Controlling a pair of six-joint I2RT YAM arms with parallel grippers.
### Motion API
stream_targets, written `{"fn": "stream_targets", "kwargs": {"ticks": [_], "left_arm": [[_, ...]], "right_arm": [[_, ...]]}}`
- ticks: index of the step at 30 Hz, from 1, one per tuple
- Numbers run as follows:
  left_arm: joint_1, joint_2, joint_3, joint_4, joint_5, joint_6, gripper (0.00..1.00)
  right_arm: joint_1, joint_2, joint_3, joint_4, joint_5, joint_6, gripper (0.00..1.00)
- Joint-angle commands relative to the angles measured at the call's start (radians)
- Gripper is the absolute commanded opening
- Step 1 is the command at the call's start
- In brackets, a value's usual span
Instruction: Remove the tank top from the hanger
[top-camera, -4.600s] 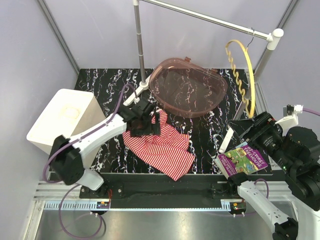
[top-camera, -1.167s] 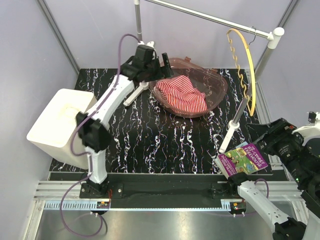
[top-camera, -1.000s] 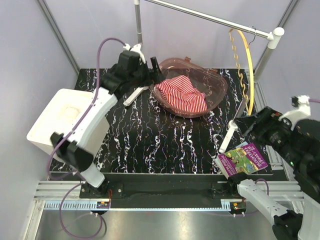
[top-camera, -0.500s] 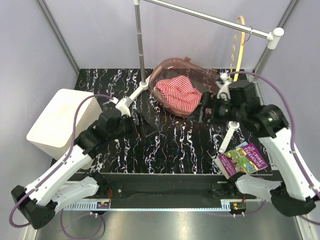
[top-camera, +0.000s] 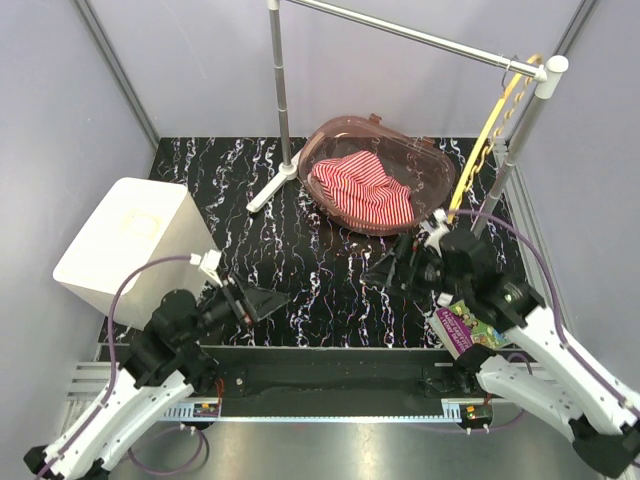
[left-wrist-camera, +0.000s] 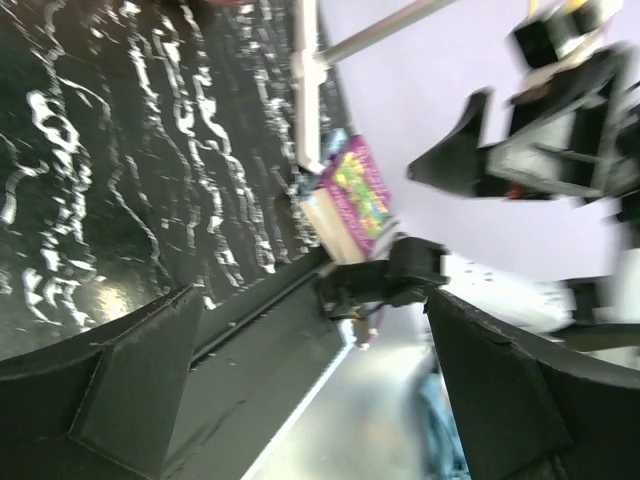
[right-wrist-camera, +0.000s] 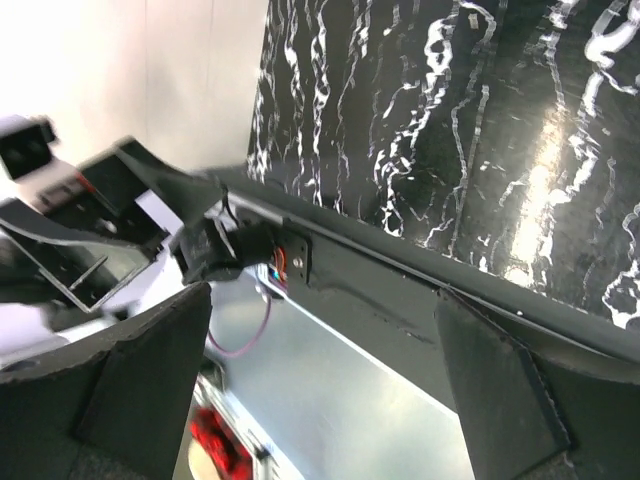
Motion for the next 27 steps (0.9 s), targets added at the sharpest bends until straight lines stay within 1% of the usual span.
{"fn": "stream_targets", "kwargs": {"ticks": [1,2,3,4,5,7,8,10,11,12,13,14,17,18,19,22,24,26,27], "left_arm": [[-0.003,-0.206,-0.137,0.064,0.038,-0.151,0.99],[-0.003,-0.238,-0.163,0.064,0.037,-0.203,0.99],[-0.003,-0.305,-0.189,0.067,0.038,-0.227,0.99],[-0.003,-0.404,-0.233,0.066,0.035,-0.250,0.99],[-0.003,-0.405,-0.243,0.066,0.037,-0.269,0.99],[-0.003,-0.345,-0.231,0.072,0.093,-0.234,0.99],[-0.003,-0.313,-0.229,0.072,0.106,-0.205,0.99],[-0.003,-0.310,-0.247,0.070,0.141,-0.189,0.99],[-0.003,-0.330,-0.264,0.069,0.147,-0.204,0.99],[-0.002,-0.347,-0.286,0.072,0.161,-0.223,0.99],[-0.002,-0.371,-0.339,0.073,0.164,-0.244,0.99],[-0.003,-0.397,-0.370,0.079,0.164,-0.290,0.99],[-0.003,-0.371,-0.435,0.144,0.199,-0.300,0.99],[-0.003,-0.377,-0.441,0.160,0.199,-0.298,0.99],[-0.002,-0.385,-0.470,0.161,0.196,-0.301,0.99],[-0.002,-0.390,-0.511,0.199,0.199,-0.335,0.99],[-0.003,-0.396,-0.524,0.225,0.205,-0.355,0.99],[-0.003,-0.394,-0.530,0.298,0.227,-0.398,0.99],[-0.003,-0.394,-0.540,0.400,0.234,-0.422,0.99]], "right_arm": [[0.007,-0.158,-0.224,0.085,0.111,0.205,1.00],[0.007,-0.218,-0.266,0.089,0.103,0.231,1.00],[0.007,-0.252,-0.306,0.106,0.094,0.254,1.00],[0.007,-0.290,-0.387,0.112,0.089,0.297,1.00],[0.007,-0.375,-0.423,0.114,0.092,0.320,1.00],[0.007,-0.475,-0.506,0.117,0.098,0.356,1.00],[0.007,-0.579,-0.532,0.122,0.103,0.363,1.00],[0.007,-0.681,-0.613,0.119,0.103,0.406,1.00],[0.007,-0.780,-0.644,0.119,0.092,0.425,1.00],[0.007,-0.827,-0.708,0.122,0.089,0.449,1.00],[0.007,-0.818,-0.722,0.125,0.076,0.489,1.00],[0.007,-0.760,-0.736,0.134,0.053,0.497,1.00],[0.007,-0.708,-0.794,0.246,0.005,0.500,1.00],[0.007,-0.708,-0.825,0.304,-0.003,0.502,1.00],[0.007,-0.711,-0.839,0.321,-0.006,0.512,1.00],[0.007,-0.760,-0.889,0.349,0.000,0.538,1.00],[0.007,-0.821,-0.919,0.361,-0.006,0.554,1.00],[0.007,-0.801,-0.919,0.416,-0.036,0.558,1.00],[0.007,-0.797,-0.914,0.515,-0.053,0.558,1.00]]}}
